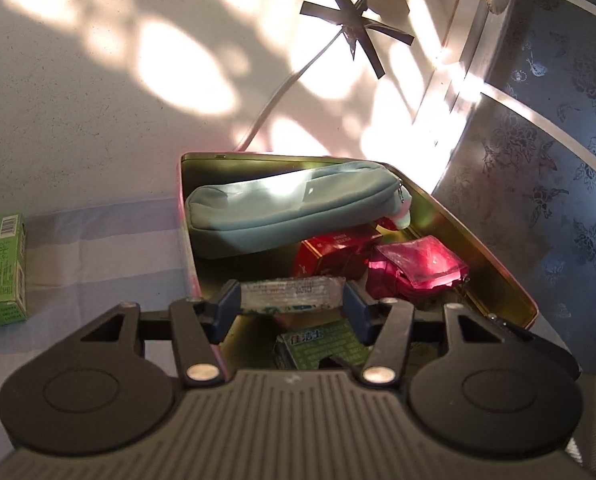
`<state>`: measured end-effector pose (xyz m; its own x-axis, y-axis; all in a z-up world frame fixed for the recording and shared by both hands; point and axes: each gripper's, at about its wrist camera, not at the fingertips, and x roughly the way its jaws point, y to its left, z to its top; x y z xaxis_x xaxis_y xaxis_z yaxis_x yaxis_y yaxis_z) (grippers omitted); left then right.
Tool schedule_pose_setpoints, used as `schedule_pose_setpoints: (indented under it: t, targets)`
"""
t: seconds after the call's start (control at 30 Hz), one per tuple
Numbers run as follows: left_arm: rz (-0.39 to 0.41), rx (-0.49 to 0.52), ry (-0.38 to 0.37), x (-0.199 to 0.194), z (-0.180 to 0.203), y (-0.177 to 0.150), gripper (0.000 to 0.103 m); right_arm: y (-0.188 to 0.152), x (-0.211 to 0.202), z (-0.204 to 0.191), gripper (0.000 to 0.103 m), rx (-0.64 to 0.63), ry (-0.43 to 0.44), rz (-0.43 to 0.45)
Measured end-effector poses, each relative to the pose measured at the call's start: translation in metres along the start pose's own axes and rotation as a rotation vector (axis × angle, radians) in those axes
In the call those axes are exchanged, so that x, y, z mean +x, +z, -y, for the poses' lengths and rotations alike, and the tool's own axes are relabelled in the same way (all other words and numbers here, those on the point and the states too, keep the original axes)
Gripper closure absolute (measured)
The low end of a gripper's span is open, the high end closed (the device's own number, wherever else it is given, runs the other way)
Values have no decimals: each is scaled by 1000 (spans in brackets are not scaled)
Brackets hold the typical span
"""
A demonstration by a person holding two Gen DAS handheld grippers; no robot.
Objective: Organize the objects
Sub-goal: 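Carry the tissue pack with the right tool and drop it into the tin, then move the right tool back toward the green toothpaste box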
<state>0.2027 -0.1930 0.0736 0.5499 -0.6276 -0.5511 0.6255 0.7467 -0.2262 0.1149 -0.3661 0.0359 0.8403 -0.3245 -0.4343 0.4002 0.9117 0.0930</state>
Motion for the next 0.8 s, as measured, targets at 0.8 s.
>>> schedule_pose_setpoints:
  t: [0.8]
  targets:
    - [6, 139, 253, -80, 50, -86, 39, -61, -120, 10, 36, 246, -56, 6]
